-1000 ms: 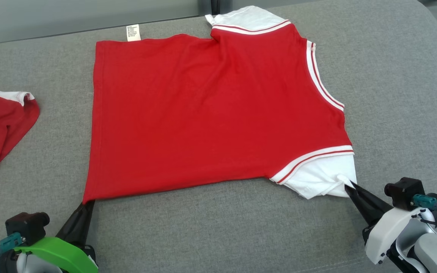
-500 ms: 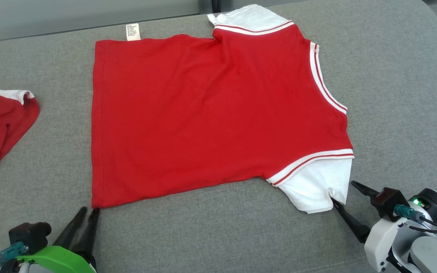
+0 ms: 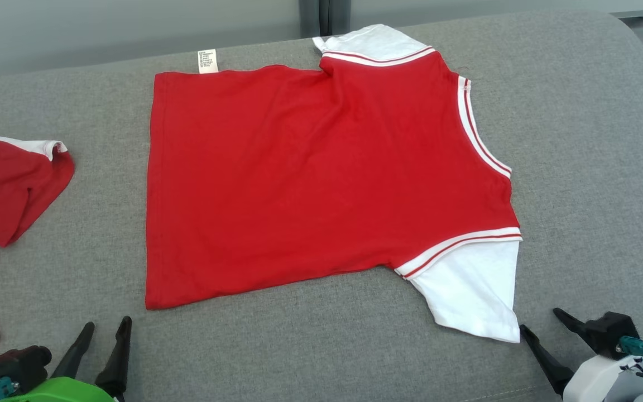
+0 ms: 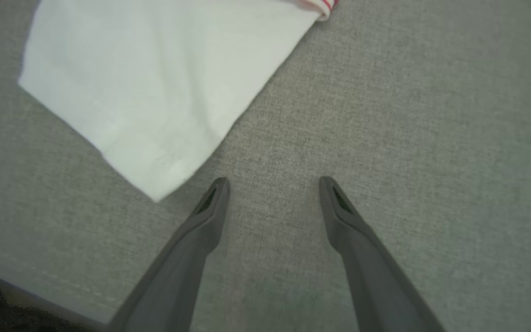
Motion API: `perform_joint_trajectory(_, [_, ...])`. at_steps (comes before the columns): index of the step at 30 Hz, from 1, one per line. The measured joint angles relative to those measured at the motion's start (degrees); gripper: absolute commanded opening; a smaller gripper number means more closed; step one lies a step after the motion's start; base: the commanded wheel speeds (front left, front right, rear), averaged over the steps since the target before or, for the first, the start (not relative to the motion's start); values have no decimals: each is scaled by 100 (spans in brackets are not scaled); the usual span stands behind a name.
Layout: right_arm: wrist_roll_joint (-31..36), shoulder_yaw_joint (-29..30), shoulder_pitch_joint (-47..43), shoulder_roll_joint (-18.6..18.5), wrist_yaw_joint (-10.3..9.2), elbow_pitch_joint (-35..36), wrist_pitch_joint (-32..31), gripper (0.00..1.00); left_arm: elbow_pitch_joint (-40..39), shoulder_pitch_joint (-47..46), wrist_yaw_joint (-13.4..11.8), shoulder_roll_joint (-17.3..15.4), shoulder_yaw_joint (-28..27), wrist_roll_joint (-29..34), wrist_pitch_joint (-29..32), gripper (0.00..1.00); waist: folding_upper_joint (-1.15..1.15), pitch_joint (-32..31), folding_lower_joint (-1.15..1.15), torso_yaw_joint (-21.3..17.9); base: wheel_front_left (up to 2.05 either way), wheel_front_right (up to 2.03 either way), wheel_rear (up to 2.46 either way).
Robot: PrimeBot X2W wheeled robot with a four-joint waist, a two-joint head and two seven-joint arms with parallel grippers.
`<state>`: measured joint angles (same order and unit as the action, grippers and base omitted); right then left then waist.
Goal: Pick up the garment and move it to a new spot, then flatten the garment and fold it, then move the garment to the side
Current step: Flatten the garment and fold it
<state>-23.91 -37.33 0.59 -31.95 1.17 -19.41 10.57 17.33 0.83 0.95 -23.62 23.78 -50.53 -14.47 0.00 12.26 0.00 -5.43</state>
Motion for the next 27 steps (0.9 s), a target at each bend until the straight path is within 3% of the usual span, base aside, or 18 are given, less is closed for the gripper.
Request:
perform_joint_trajectory(6, [-699,800,-312,328,-465,-1,264,100,-311,38,-104,209,-680,261,1,100,0,-189,0,71,0,0,0])
perform_joint_trajectory(15, [-687,1100,-291,634,-615,220,359,100,-627,101,-104,616,-1114,771,1,100,0,-599,0,125,0,0,0])
perform_joint_trajectory(20, [-676,1323,-293,985,-730,422,361,100,-750,374,-164,808,-1363,960,-1,100,0,-819,0,164,0,0,0])
perform_joint_trajectory(27, [-286,1622,-260,1334,-742,837,369,100,-784,549,-111,979,-1265,1326,0,100,0,-830,0,157,0,0,0])
